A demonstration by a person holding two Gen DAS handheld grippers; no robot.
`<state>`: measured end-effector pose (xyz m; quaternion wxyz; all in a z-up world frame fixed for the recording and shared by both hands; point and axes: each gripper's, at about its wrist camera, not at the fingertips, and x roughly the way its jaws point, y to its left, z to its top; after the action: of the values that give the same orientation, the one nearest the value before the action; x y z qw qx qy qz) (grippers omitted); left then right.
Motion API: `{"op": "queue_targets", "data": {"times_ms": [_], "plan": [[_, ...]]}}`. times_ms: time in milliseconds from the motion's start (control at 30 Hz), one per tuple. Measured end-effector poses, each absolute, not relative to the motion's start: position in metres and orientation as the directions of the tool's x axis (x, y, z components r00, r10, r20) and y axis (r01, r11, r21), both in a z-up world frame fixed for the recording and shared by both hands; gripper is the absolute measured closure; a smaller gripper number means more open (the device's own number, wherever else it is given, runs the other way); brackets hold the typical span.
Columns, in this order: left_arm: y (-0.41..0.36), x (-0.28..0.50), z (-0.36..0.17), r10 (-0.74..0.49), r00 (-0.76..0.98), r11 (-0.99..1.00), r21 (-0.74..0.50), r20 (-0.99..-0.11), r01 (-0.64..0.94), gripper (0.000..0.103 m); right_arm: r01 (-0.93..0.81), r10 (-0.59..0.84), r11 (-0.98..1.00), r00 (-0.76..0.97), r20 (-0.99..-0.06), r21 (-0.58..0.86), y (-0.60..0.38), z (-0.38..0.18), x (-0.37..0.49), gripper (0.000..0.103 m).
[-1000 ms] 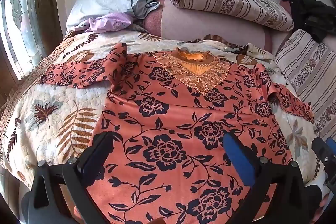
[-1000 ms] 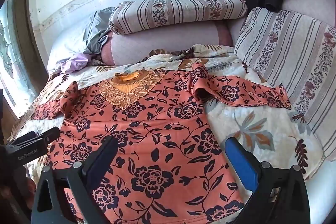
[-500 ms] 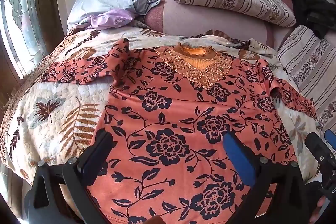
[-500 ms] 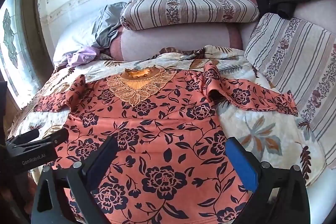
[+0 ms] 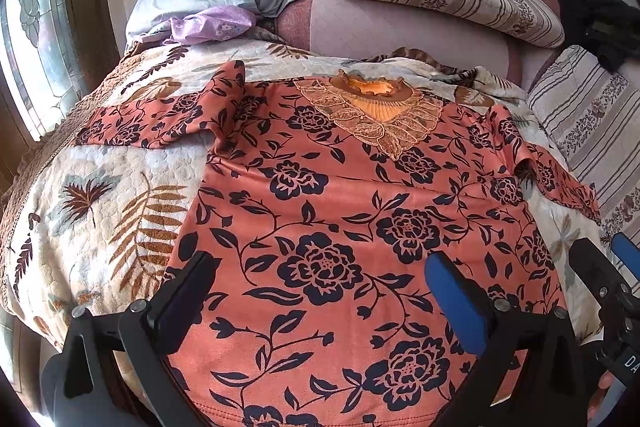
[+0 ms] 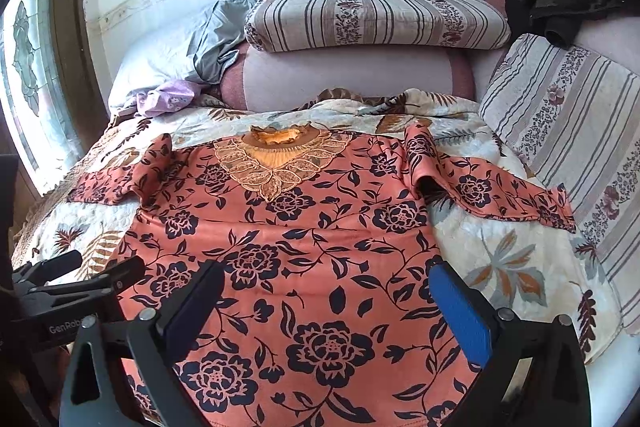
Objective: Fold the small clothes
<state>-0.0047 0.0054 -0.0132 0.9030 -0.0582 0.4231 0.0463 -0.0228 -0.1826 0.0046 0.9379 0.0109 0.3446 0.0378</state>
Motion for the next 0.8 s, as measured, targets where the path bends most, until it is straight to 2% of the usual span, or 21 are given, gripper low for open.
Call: {"op": "queue_targets", "data": {"times_ms": [800], "plan": [[0.0049, -0.0053, -0.0127, 0.033, 0.639, 0.989, -0.066, -0.768, -0.13, 0.0, -0.06, 0.079, 0.997, 0.759, -0.646, 0.051, -0.182, 0.0026, -0.0177, 0.0]]}}
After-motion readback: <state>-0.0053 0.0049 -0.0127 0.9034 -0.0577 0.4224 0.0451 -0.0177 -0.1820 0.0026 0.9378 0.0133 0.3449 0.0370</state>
